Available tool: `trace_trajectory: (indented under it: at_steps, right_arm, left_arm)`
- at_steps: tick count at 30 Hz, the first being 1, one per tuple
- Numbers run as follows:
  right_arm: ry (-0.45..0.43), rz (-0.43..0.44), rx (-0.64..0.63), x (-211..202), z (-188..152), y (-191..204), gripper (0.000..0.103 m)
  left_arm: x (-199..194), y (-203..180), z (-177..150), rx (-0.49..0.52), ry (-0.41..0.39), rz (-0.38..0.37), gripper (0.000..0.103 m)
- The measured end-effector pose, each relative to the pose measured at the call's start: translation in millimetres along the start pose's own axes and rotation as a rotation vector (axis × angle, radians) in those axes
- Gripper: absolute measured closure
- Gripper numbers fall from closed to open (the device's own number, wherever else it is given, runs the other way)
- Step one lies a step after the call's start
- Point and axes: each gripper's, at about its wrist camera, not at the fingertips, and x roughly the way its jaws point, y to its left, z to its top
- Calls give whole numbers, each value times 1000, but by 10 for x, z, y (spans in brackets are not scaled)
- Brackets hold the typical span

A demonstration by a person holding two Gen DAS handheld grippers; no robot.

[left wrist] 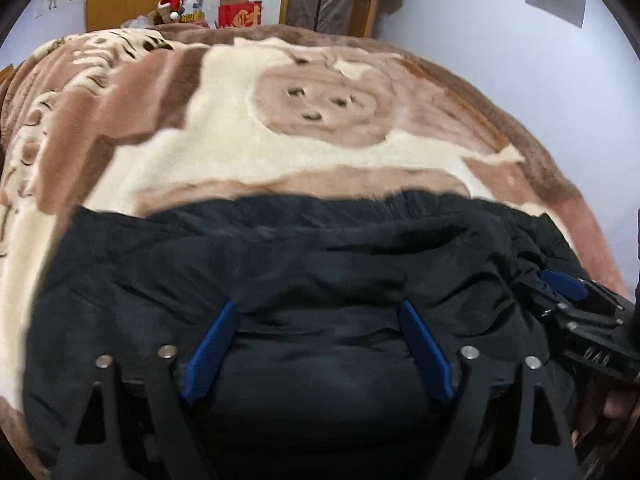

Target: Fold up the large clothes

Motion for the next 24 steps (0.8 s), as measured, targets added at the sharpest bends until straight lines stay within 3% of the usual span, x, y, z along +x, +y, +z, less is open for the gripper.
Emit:
trace_trajectory:
  at_steps: [4, 7, 9, 24]
  right_arm:
    - [-79, -47, 73, -220, -21, -384, 30]
    - [-35, -61, 88, 34, -111, -579, 30]
    - [-50, -71, 84, 135, -158, -570, 30]
    - [-74, -66, 118, 427, -225, -612, 30]
  left_arm:
    - [-292, 599, 21, -70, -86, 107, 20]
    - [-153, 1060, -78, -133, -39, 196, 19]
    - [-46, 1223, -157, -171, -32, 138, 18]
    - [270, 1299, -293, -220, -88, 113, 12]
